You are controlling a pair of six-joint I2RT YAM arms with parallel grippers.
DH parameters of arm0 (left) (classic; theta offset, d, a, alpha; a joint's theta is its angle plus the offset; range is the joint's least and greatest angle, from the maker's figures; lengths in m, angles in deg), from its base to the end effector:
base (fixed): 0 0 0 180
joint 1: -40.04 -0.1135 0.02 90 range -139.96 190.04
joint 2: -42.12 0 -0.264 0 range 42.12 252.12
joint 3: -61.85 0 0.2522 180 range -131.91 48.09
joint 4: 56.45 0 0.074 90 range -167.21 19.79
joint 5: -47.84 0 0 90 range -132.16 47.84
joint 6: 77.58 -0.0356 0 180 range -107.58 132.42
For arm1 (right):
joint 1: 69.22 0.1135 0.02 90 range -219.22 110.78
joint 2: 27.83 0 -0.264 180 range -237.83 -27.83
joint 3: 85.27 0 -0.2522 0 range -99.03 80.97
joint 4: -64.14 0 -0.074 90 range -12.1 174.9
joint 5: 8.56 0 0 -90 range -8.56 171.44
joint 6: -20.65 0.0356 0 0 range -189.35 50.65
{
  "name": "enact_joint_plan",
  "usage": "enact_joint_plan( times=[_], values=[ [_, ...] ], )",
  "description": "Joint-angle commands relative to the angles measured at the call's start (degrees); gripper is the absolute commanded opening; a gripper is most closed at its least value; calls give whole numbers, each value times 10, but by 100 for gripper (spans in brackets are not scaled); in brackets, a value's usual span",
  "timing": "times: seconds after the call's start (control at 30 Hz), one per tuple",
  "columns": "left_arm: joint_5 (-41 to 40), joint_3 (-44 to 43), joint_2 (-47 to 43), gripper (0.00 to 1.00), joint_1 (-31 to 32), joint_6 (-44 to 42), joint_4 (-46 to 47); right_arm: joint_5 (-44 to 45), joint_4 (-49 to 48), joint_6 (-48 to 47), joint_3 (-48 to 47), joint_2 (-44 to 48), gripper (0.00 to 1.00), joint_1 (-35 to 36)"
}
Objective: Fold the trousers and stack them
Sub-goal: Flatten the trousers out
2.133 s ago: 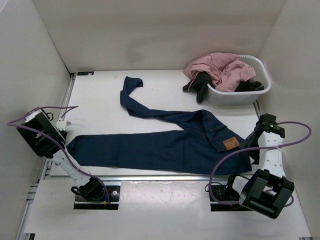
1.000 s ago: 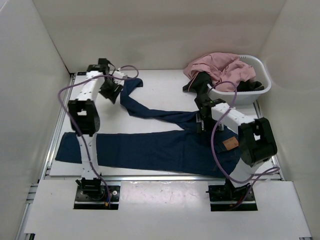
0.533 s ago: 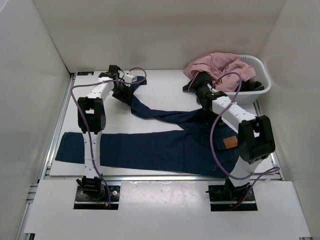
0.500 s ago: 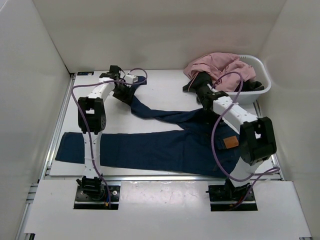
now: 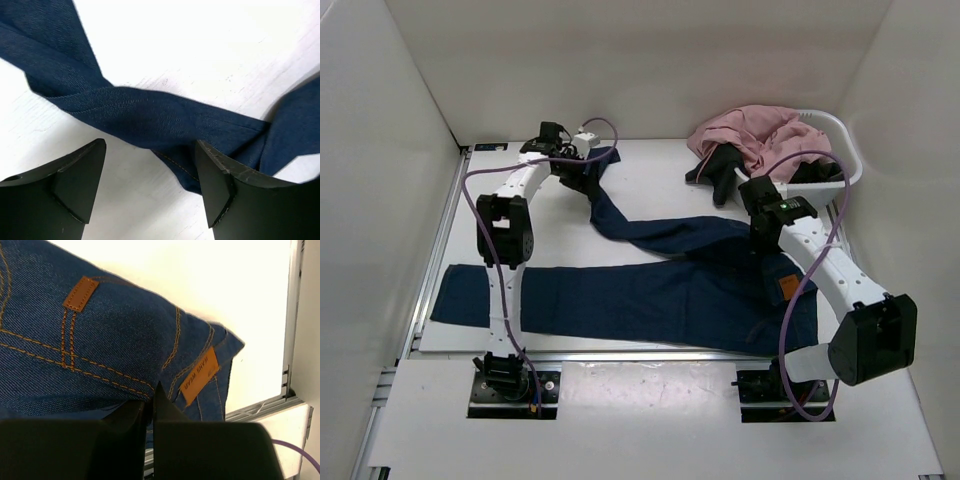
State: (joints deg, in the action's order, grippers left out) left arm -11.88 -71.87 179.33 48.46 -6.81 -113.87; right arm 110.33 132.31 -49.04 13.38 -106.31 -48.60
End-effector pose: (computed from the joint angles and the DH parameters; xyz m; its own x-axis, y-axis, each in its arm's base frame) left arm 0.5082 -0.0934 0.1860 -0.6947 0.3904 -0.6042 0.6331 0.7306 -0.2559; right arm 0.2523 0.0766 0.2893 -0.8389 0.0091 -0.5442 0.1832 0.9462 -0.2666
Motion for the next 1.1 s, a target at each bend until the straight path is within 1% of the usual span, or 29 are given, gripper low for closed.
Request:
enact_joint_plan(
  times=[0.0, 0.1, 0.13, 0.2, 0.3, 0.37, 0.43, 0.47, 0.5, 0.53, 0.57, 0.63, 0.67, 0.7, 0.8, 0.83, 0.9, 0.93, 0.97, 1.0, 1.07],
  values=[
    [86, -14, -39, 83, -2, 16, 12, -9, -11, -4, 10, 3, 0, -1],
    [78, -48, 0, 91, 4, 31, 17, -16, -12, -4, 10, 3, 0, -1],
    [38, -61, 9, 92, 9, 46, 17, -16, -12, -4, 10, -3, 0, -1],
    [8, -76, 38, 94, 9, 54, 24, -16, -12, -4, 15, -3, 0, -1],
    [13, -84, 56, 94, 17, 42, 24, -23, -12, 2, 15, -14, 0, -1],
    [-33, -71, 62, 83, 27, 14, 24, -23, -12, 2, 15, -19, 0, -1],
    [-67, -46, 68, 69, 33, 9, 24, -17, -6, 2, 15, -25, 0, -1],
    [-104, -37, 68, 54, 33, -2, 24, -17, -6, 2, 10, -25, 0, -1],
    [-122, -20, 58, 43, 33, -10, 19, -17, -6, 2, 10, -25, 0, -1],
    [-141, -9, 51, 31, 33, -19, 19, -11, -6, 2, 10, -25, 0, -1],
    [-181, 12, 43, 14, 33, -37, 19, -4, -6, 2, 4, -25, 0, -1],
    [-205, 35, 10, 14, 33, -63, 12, 10, -6, 2, 4, -25, 0, -1],
    [-231, 47, -4, 14, 33, -85, 3, 20, 1, 7, -1, -25, 0, -1],
    [-243, 66, -37, 14, 27, -95, -5, 41, 9, 7, -1, -25, 0, -8],
    [-275, 81, -92, 14, 3, -131, -67, 65, 15, 15, -1, -2, 0, -22],
    [-286, 88, -132, 14, -3, -140, -85, 65, 15, 15, 11, 5, 0, -23],
    [-324, 106, -173, 14, -15, -170, -143, 65, 2, 15, 27, 31, 0, -29],
    [-333, 131, -212, 14, -15, -178, -165, 65, -4, 15, 41, 41, 0, -29],
    [-333, 144, -232, 14, -15, -187, -187, 65, -11, 15, 48, 59, 0, -29],
    [-333, 155, -250, 14, -15, -201, -237, 65, -17, 10, 54, 68, 0, -29],
    [-299, 169, -283, 14, -15, -223, -304, 65, -23, 3, 61, 91, 0, -29]
  ],
)
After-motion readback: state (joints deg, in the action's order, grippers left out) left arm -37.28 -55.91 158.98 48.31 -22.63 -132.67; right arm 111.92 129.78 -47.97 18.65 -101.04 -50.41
